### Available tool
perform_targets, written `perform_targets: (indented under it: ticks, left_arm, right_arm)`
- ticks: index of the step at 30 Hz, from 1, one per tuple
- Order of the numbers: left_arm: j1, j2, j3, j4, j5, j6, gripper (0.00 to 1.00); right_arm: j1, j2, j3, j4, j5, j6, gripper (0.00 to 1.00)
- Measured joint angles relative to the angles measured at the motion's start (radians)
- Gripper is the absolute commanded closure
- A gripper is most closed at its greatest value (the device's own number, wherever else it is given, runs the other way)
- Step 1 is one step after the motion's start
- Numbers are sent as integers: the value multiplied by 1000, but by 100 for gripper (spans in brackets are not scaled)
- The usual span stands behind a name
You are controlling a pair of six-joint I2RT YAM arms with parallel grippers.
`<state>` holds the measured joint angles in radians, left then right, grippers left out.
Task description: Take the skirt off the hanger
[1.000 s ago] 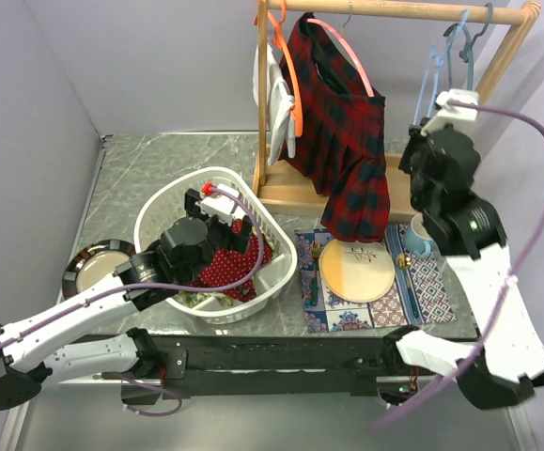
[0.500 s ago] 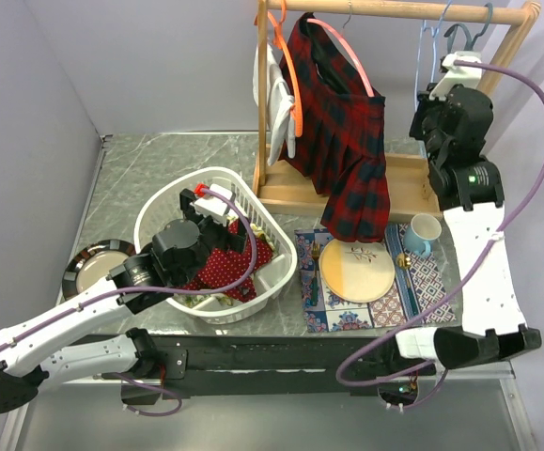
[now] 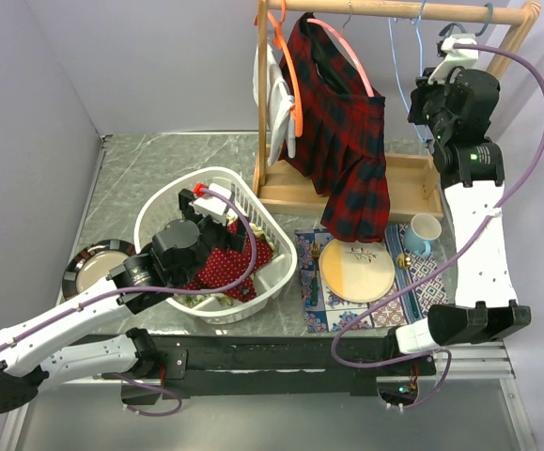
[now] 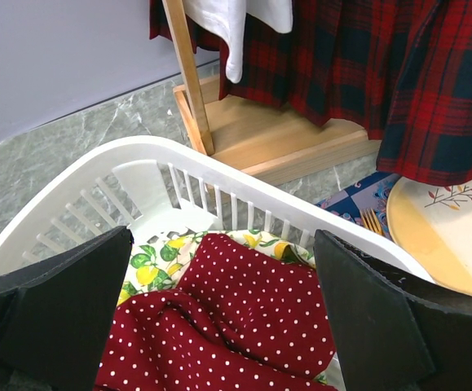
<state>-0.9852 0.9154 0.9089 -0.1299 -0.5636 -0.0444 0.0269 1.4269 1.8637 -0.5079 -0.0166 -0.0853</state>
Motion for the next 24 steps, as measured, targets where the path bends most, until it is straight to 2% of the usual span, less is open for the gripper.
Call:
perform_targets:
  ticks: [16, 18, 19, 22, 24]
  left_arm:
    - [0, -11, -2, 14, -10, 0, 1]
    - [0, -11, -2, 14, -15, 0, 1]
    - [0, -11, -2, 14, -17, 0, 1]
    - [0, -11, -2, 14, -26, 0, 1]
    - [0, -11, -2, 14, -30, 0, 1]
  right_arm:
    - [-51, 84, 14, -100, 63, 18, 98]
    - [-56, 84, 11, -114, 77, 25, 92]
    - [-57, 82, 4, -114, 81, 29, 81]
    - [-59, 73, -25, -114, 101, 45, 59]
    - [-61, 69, -32, -117, 109, 60, 52]
